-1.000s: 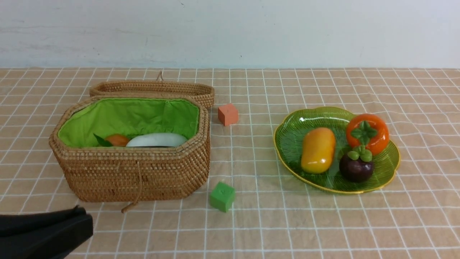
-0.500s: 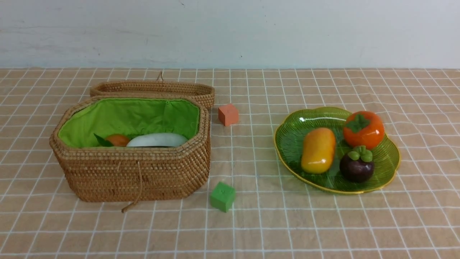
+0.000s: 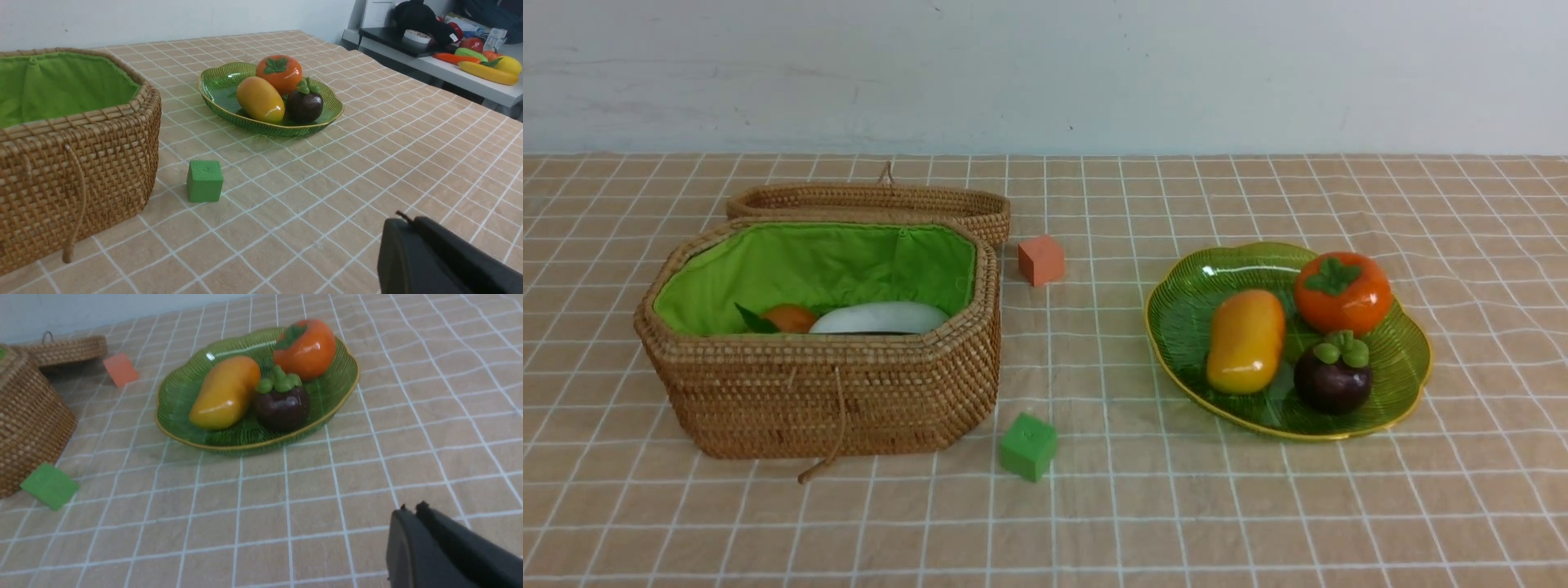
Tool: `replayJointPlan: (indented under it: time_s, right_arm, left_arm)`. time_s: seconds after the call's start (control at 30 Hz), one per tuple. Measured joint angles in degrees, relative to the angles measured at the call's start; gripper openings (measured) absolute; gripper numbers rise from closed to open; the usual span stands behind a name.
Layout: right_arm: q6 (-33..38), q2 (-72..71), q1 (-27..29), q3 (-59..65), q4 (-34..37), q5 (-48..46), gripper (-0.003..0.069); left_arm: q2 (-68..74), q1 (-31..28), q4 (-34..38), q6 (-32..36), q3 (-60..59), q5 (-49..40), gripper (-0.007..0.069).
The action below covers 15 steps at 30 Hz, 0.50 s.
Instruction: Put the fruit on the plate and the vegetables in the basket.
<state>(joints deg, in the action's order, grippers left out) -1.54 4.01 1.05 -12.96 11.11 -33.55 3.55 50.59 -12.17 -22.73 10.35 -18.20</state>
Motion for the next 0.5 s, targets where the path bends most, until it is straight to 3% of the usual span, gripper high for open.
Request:
replayJointPlan:
  time_s: [0.13, 0.3, 0.5]
  right_arm:
    - [0.0, 0.0, 0.0, 3.2, -1.1, 1.2, 0.0017]
    - [-1.0, -2.9, 0.0, 11.5, -7.6, 12.5, -0.0017]
    - [-1.4, -4.6, -0.4, 14.0, -8.2, 11.7, -0.0018]
  left_arm:
    - [0.0, 0.0, 0.0, 0.0, 0.0, -0.5, -0.0013]
    - [0.0, 0.0, -0.1, 0.0, 0.0, -0.9, -0.0013]
    - [0.0, 0.0, -0.1, 0.0, 0.0, -1.1, -0.0013]
